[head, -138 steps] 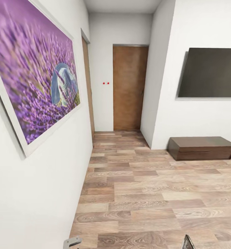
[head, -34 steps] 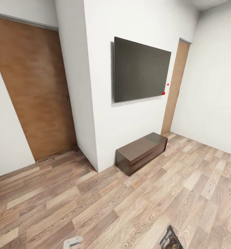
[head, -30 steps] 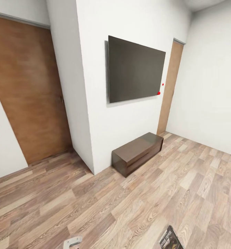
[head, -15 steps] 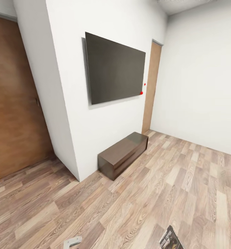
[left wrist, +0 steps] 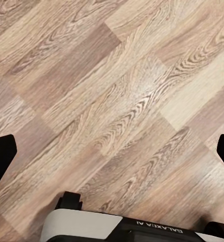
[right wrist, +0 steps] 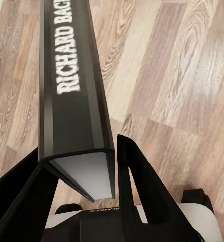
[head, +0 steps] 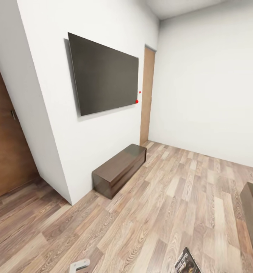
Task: In the bedroom, move the book from the bed onto either nightstand, and place the two sandals side by side next to the bed.
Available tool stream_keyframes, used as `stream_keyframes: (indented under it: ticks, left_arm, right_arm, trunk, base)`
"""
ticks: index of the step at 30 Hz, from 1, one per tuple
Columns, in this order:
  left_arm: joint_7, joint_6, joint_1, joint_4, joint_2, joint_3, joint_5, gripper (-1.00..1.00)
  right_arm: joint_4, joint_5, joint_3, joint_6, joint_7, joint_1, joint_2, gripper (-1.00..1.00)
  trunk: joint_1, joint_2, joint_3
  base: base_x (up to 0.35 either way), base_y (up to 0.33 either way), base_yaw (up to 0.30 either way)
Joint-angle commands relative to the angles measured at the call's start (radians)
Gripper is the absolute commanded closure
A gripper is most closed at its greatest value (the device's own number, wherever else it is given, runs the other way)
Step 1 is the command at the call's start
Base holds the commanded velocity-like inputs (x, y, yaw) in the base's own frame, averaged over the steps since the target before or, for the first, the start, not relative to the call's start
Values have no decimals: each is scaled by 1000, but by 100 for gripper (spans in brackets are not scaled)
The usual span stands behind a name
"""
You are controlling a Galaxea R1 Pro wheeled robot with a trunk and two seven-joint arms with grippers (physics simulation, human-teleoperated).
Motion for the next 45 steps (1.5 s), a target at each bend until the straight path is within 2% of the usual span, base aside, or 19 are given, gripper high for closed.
stream_keyframes:
  ticks: [1,45]
  left_arm:
    - [2,-3,-1,1,0,3,4,-100]
    - [2,-3,-1,1,0,3,4,-100]
  right_arm:
    - [4,-6,5,-7,5,-2,1,100]
    - [4,-6,5,-20,5,-2,1,100]
  trunk:
    - [1,-2,-2]
    - [1,-2,-2]
  base:
    - [0,0,-300]
    - [0,0,-300]
